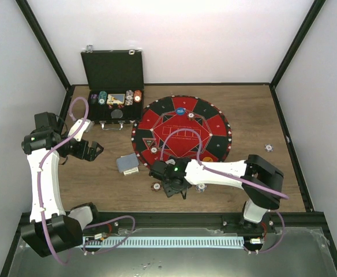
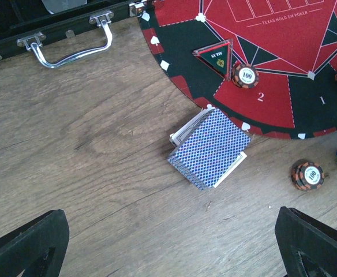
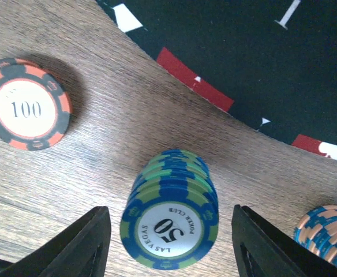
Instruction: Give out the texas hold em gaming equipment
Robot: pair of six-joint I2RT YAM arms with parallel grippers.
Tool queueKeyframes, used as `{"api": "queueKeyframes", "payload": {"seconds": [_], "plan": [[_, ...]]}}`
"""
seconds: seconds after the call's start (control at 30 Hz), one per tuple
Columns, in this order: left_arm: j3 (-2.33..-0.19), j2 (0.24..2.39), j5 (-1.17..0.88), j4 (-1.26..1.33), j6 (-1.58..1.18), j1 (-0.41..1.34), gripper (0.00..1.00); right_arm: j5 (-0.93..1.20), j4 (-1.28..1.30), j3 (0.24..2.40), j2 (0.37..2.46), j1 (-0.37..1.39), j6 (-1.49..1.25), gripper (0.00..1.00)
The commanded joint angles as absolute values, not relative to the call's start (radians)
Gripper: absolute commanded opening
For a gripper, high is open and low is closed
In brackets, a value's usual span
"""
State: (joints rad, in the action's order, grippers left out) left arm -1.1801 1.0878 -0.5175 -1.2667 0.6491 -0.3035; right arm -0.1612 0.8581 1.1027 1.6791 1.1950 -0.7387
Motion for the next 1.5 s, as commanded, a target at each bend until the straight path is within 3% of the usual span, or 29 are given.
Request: {"api": "queueKeyframes", "payload": {"seconds": [0.0, 0.17, 0.83, 1.27, 1.47], "plan": [[-1.198, 1.088, -0.537, -1.254, 0.644, -0.309, 1.00, -0.152, 0.843, 1.144, 1.693, 1.190, -0.724, 0.57], [-1.196, 1.085, -0.533, -1.252, 0.647, -0.309, 1.00, -0.151, 0.844, 1.134, 1.687, 1.187, -0.728, 0.45], [-1.200, 1.078, -0.531, -1.251, 0.652, -0.309, 1.00, -0.140, 0.827, 1.101, 1.698, 1.171, -0.725, 0.48], [-1.205, 1.084, -0.530, -1.247, 0.650, -0.308, 1.00, -0.135, 0.816, 1.085, 1.696, 1.172, -0.721, 0.41], [-1.208, 1.083, -0.526, -1.245, 0.650, -0.309, 1.00, -0.132, 0.816, 1.086, 1.697, 1.170, -0.719, 0.29]]}}
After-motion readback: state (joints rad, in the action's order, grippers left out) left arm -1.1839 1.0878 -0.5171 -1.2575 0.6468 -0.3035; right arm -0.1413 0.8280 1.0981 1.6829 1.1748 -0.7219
